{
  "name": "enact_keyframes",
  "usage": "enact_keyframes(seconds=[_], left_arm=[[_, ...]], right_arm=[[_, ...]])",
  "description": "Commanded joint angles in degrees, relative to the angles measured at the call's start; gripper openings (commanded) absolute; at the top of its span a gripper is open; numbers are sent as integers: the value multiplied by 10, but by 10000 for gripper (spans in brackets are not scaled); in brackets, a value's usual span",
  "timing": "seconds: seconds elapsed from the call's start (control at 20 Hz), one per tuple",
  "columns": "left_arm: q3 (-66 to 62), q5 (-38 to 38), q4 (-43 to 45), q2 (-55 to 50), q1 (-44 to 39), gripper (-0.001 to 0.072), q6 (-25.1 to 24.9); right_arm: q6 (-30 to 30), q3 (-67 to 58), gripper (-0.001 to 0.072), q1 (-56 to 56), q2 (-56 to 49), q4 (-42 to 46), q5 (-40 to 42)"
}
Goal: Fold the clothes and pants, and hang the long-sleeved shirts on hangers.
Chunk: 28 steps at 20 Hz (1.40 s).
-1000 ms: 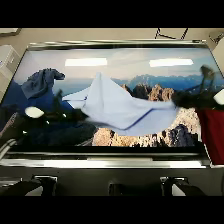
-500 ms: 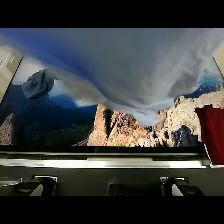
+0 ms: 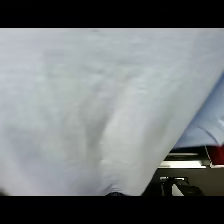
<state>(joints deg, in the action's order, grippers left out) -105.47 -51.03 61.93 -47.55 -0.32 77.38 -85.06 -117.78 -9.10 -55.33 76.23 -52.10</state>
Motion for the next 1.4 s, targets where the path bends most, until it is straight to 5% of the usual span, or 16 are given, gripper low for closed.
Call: enact_keyframes(seconds=[0.0, 0.25, 0.4, 0.6, 0.65, 0.7, 0.8, 0.85, 1.0, 1.2, 1.35], left_arm=[[68, -72, 91, -69, 0, 22, 37], [237, -48, 90, -257, -1, 23, 40], [247, -41, 77, -387, -1, 24, 113], [247, -79, -62, -493, -1, 26, 147], [247, -92, -90, -504, -1, 33, 141], [245, -111, -103, -508, 3, 114, 139], [229, -200, -98, -507, 28, 539, 114], [220, -273, -83, -506, 51, 597, 97], [253, -413, 12, -469, 115, 591, 96], [513, -304, 9, -341, 149, 583, 47], [676, -231, -112, -296, 149, 580, -38]], right_arm=[[1, 62, 39, 0, -108, -37, -17], [-46, 82, 39, 1, -378, -188, -71], [-111, 81, 39, 1, -504, -283, -139], [-115, 81, 39, 1, -586, -295, -262], [-110, 81, 40, -1, -589, -282, -282], [-103, 81, 75, -7, -586, -275, -301], [-73, 81, 469, -34, -567, -245, -368], [-62, 81, 530, -55, -553, -194, -413], [-67, 102, 530, -127, -506, -60, -502], [-51, 344, 531, -186, -380, -53, -420], [-5, 509, 569, -184, -306, -68, -360]])
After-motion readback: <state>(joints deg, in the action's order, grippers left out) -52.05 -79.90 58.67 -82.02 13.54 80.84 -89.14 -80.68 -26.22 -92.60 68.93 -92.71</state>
